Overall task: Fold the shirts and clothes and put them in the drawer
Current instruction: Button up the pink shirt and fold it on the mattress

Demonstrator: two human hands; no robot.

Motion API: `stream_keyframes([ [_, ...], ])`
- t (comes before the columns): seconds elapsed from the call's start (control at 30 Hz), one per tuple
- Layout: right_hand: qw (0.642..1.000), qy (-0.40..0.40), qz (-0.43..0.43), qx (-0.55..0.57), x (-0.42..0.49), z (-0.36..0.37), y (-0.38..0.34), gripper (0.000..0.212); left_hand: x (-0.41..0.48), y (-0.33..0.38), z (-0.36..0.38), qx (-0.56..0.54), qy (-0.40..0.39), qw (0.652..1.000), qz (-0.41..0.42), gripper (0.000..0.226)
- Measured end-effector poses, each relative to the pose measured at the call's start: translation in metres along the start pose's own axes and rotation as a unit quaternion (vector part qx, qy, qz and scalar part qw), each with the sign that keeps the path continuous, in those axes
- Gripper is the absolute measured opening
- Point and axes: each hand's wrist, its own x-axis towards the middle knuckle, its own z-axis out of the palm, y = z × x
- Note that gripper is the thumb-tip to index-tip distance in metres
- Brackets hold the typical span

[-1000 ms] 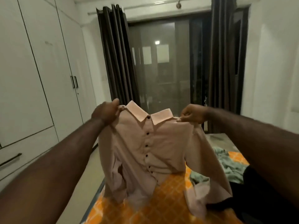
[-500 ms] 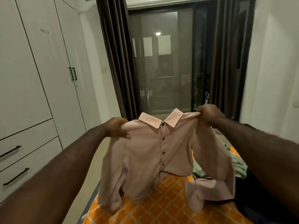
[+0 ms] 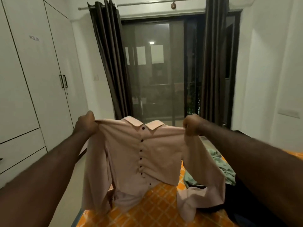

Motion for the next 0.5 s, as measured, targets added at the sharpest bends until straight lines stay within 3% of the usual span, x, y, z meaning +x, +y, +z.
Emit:
stream_keyframes([
  [0.07, 0.991, 0.128, 0.036, 0.025, -0.005, -0.005, -0.001, 0.006, -0.002, 0.009, -0.01, -0.019, 0.048, 0.998, 0.02, 0.008],
  [0.13, 0.947, 0.293, 0.076, 0.106, -0.004, -0.017, -0.003, 0.017, -0.004, 0.022, -0.02, -0.068, 0.128, 0.988, 0.045, 0.005],
  [0.2, 0.899, 0.38, 0.091, 0.196, 0.0, -0.037, -0.01, 0.021, -0.004, 0.036, -0.031, -0.13, 0.206, 0.966, 0.083, 0.008],
  [0.33, 0.95, 0.274, 0.046, 0.146, -0.002, -0.081, -0.022, 0.015, 0.016, 0.04, -0.049, -0.103, 0.192, 0.969, 0.116, 0.014],
  [0.43, 0.933, 0.332, 0.047, 0.131, -0.004, -0.111, -0.02, 0.021, 0.029, 0.042, -0.067, -0.122, 0.222, 0.965, 0.065, 0.021],
  [0.5, 0.938, 0.326, 0.043, 0.11, -0.007, -0.126, -0.023, 0.024, 0.034, 0.049, -0.079, -0.125, 0.229, 0.963, 0.069, 0.02],
])
